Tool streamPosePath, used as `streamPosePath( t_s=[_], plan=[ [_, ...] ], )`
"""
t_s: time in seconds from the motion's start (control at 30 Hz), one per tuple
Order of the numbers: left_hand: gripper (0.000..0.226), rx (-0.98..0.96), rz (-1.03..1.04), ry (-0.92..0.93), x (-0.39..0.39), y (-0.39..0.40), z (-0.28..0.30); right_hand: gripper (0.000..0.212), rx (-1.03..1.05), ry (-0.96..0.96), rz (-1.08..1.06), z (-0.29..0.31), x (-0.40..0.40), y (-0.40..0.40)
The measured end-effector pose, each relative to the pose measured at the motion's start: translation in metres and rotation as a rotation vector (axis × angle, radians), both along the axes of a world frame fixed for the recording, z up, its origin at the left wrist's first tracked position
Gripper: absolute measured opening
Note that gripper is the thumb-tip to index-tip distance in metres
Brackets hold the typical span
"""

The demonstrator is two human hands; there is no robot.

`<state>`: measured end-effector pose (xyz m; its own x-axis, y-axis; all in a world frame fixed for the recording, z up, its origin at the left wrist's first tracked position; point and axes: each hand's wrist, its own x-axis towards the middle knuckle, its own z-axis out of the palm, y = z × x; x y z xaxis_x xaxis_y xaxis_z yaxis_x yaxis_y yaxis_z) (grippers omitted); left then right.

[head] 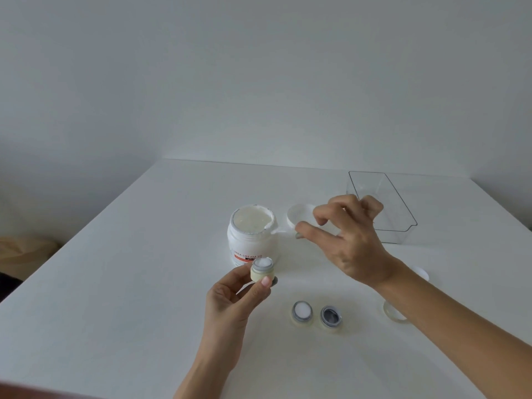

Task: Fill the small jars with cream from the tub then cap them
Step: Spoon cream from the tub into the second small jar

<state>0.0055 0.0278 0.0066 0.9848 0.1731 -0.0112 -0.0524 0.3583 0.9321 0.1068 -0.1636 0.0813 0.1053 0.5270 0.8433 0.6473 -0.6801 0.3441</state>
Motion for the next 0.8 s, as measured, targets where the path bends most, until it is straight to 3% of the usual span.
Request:
streamPosePath(
  t_s=[0.1, 0.2, 0.3, 0.37, 0.5, 0.8],
  plan=[
    [0.046, 0.015, -0.004, -0.008, 0.0, 0.0, -0.001, 0.015, 0.228, 0.124, -0.007, 0.005, -0.01, 0.002],
    [0.044, 0.03, -0.005, -0.018, 0.0, 0.0, -0.001, 0.017, 0.451, 0.497, -0.038, 0.008, -0.023, 0.011],
    [0.045, 0.018, -0.006, -0.023, 0.0, 0.0, -0.001, 0.023, 0.505, 0.889, -0.032, 0.006, -0.032, 0.018],
    [0.045, 0.019, -0.008, -0.028, 0.001, 0.0, 0.0, 0.023, 0.474, 1.019, -0.024, 0.005, -0.036, 0.02],
    [0.041, 0.045, 0.007, -0.034, 0.001, -0.001, -0.001, 0.024, 0.428, 1.069, -0.029, 0.007, -0.041, 0.026],
    [0.038, 0.065, 0.018, -0.044, 0.001, 0.0, -0.003, 0.028, 0.42, 0.981, -0.188, 0.007, -0.037, 0.02]
  ],
)
